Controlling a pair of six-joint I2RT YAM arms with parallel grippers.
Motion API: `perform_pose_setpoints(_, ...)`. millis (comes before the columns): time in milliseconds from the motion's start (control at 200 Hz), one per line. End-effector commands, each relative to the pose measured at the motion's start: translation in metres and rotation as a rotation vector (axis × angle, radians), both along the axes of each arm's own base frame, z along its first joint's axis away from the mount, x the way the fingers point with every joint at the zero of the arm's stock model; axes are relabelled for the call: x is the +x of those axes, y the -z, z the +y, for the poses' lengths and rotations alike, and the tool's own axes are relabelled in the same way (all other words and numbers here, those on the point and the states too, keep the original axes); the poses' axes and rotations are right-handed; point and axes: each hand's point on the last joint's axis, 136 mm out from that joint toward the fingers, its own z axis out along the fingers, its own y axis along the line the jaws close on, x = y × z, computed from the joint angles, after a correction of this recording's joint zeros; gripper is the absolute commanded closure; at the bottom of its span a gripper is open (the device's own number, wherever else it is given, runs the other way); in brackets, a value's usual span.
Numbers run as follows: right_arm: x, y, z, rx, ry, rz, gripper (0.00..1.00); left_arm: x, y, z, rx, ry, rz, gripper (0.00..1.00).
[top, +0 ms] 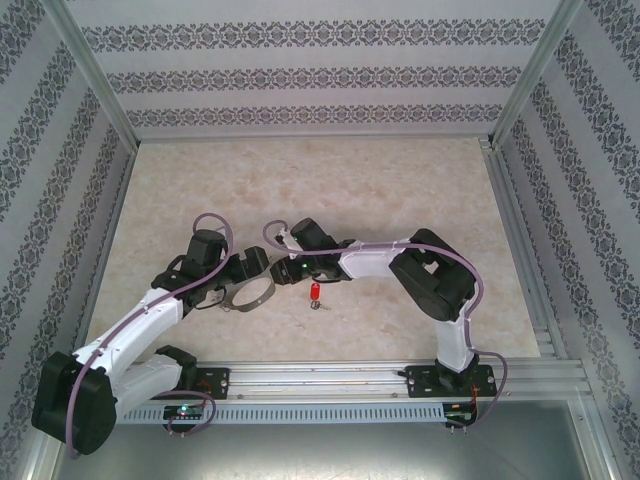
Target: Put the keys on the keyring
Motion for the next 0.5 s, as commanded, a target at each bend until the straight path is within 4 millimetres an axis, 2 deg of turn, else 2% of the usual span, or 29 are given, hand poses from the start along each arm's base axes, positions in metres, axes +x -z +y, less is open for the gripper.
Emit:
perform_pose_setpoints(0, -0.004, -0.002, 0.011, 0.022, -0.028, 0.009, 0.64, 0.009, -0.017, -0.007, -0.029, 0.005, -0.054, 0.00)
perform_pose_setpoints(495, -0.004, 0.009, 0.016, 0.009, -0.036, 0.021, 0.66, 0.010, -0.016, -0.007, -0.029, 0.006, -0.052, 0.00)
